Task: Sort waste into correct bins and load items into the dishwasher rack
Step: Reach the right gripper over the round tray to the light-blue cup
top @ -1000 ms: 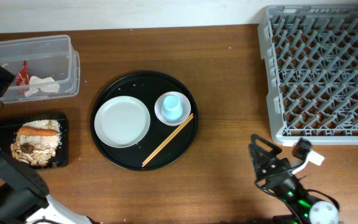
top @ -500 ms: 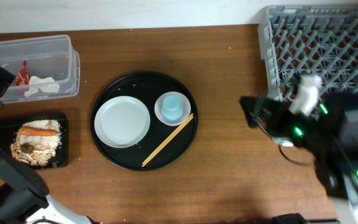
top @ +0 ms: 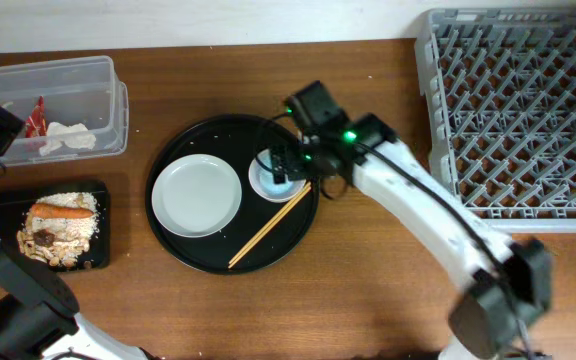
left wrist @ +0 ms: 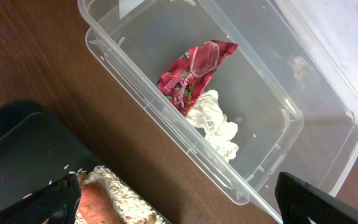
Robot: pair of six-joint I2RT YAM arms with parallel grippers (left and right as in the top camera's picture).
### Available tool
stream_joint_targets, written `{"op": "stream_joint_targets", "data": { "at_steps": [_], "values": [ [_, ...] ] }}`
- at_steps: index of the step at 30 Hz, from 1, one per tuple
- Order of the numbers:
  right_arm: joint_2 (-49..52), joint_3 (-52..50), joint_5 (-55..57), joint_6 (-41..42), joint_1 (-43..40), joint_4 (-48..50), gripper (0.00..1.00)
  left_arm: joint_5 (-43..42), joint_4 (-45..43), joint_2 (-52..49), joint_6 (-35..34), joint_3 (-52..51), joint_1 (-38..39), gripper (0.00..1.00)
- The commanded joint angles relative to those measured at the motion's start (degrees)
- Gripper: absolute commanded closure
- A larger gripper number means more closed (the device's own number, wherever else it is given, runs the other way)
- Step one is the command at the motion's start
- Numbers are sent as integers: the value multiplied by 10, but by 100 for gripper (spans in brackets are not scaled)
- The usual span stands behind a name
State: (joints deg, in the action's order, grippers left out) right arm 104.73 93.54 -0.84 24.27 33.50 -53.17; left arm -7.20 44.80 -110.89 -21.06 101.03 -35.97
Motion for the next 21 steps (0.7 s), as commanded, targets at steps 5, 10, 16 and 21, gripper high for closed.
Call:
{"op": "stream_joint_targets", "data": {
  "at_steps": [5, 10, 16, 21],
  "values": [
    [79, 69, 30, 39, 19, 47, 2, 0, -1, 7, -1, 3, -2, 1],
    [101, 69, 31, 51, 23, 79, 2, 0, -1, 7, -1, 3, -2, 1],
    [128, 69, 60, 49, 31, 78, 2, 0, -1, 7, -1, 3, -2, 1],
    [142, 69, 74, 52, 50, 83, 2, 0, -1, 7, -1, 3, -2, 1]
  ]
}}
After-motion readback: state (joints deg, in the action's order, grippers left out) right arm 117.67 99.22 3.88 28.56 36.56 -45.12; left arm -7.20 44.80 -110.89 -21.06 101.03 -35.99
